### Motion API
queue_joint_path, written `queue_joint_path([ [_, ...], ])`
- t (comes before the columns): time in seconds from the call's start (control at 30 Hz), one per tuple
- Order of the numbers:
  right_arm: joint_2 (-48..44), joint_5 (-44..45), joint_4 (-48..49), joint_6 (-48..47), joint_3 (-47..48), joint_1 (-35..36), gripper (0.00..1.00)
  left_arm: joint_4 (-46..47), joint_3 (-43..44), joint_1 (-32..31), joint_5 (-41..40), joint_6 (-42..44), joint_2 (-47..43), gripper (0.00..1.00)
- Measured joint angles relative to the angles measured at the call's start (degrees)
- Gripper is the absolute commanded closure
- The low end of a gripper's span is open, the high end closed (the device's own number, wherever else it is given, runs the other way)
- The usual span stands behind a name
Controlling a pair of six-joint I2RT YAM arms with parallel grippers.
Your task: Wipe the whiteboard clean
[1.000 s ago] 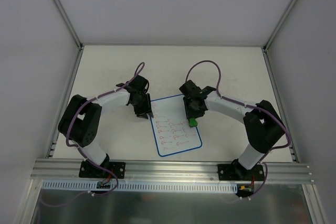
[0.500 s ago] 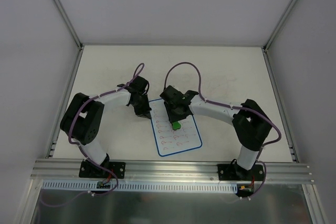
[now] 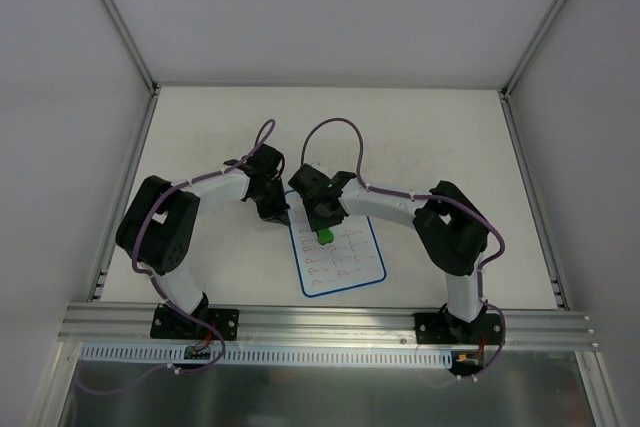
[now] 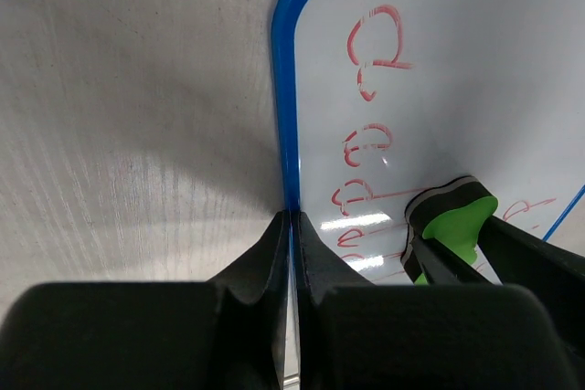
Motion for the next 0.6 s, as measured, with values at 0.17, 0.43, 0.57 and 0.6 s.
queue_joint_path([
  [0.17,0.07,0.13,-0.13,0.94,-0.07,-0.17,1.0,0.02,0.0,0.52,0.46,-0.02,0.11,1.0],
  [0.43,-5.81,-2.23,3.08,3.19,-8.46,-7.34,0.99,1.01,-0.09,1.81,2.56,-0.02,0.74,1.0],
  [0.57,-10.73,-3.43,3.39,3.32,-14.69,-15.23,0.99,1.14,-0.09,1.92,2.99,0.0,0.92,1.0],
  [0.6,-11.43,-3.74,3.41,3.32,-15.52,-16.46,0.99,1.18,-0.04,1.95,3.1,0.0,0.98,1.0],
])
